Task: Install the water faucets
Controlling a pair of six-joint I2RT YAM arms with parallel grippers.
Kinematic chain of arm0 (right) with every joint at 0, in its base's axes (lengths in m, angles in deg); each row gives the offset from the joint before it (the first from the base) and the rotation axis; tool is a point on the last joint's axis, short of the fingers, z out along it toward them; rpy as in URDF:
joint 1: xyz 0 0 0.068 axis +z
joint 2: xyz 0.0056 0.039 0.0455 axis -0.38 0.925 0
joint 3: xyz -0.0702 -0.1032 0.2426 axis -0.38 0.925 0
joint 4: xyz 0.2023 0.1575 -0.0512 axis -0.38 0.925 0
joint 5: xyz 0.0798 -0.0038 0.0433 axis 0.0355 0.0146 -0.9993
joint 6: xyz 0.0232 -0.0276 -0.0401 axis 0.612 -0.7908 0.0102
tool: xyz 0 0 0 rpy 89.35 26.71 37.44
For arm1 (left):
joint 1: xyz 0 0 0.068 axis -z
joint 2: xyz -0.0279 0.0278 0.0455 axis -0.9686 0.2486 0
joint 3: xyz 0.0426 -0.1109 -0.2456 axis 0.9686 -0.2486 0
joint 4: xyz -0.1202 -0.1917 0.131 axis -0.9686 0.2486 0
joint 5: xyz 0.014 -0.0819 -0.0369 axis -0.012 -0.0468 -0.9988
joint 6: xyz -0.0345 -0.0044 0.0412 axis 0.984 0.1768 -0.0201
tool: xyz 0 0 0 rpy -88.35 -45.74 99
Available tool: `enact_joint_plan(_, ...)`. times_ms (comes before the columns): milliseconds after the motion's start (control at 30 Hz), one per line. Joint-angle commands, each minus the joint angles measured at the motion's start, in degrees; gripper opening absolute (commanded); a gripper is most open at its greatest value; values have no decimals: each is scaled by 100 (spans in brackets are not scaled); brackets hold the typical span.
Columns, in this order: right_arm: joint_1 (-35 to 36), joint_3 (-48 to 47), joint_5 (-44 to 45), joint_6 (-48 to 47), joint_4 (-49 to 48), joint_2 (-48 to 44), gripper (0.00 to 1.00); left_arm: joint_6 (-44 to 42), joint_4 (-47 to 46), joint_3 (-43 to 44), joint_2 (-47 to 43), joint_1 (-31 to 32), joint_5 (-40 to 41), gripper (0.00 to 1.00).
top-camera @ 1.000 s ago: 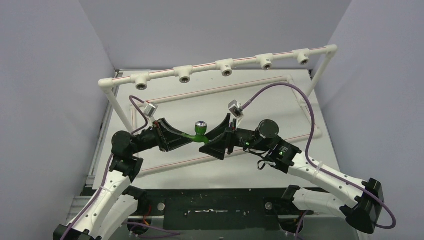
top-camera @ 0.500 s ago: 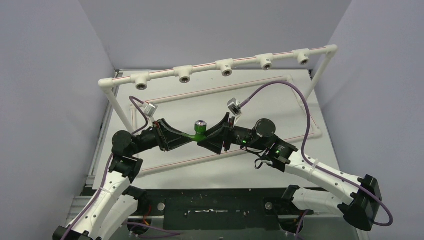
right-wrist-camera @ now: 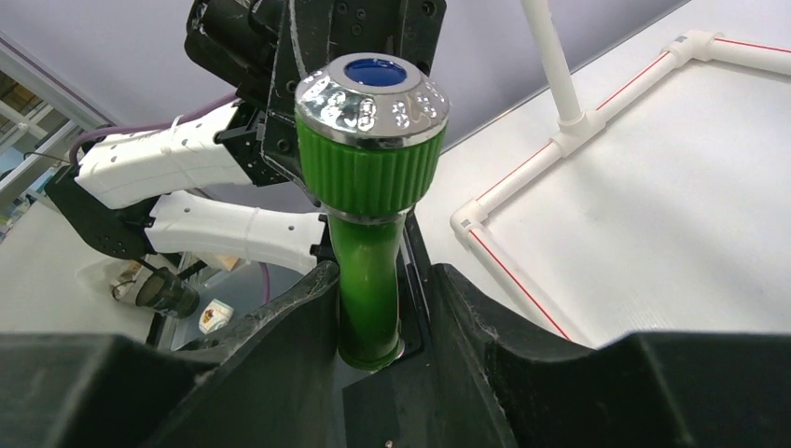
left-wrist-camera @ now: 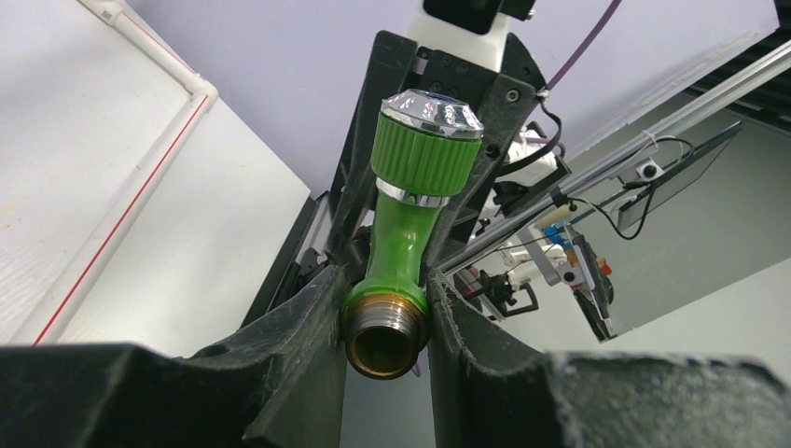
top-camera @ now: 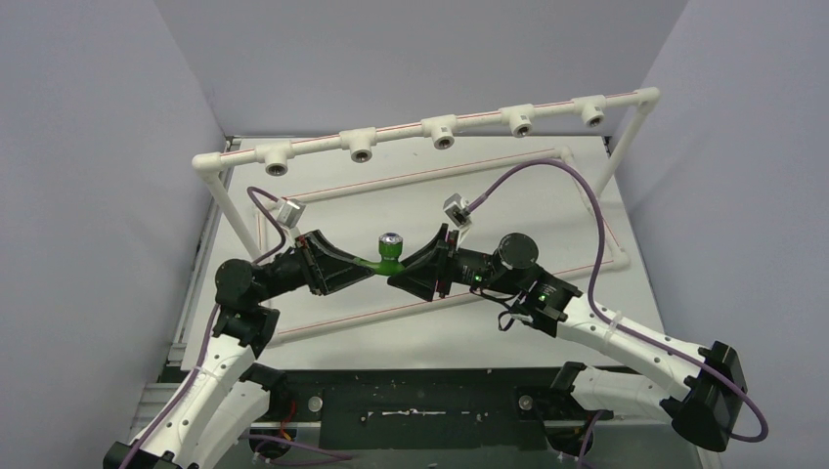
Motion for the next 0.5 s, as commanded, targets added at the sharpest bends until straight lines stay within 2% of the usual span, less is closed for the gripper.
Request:
enact_joint_plan(0,31,43,-68,-2,-406,-150,37,183,-750,163,-24,25,-81,0)
enact_joint_plan(233,26,87,-50,54,-551,-242,36,260,-870,139,15,24,-186,0)
enact_joint_plan(467,29,83,-93,107,-714,-257,39,298,-907,74,6,24,-225,0)
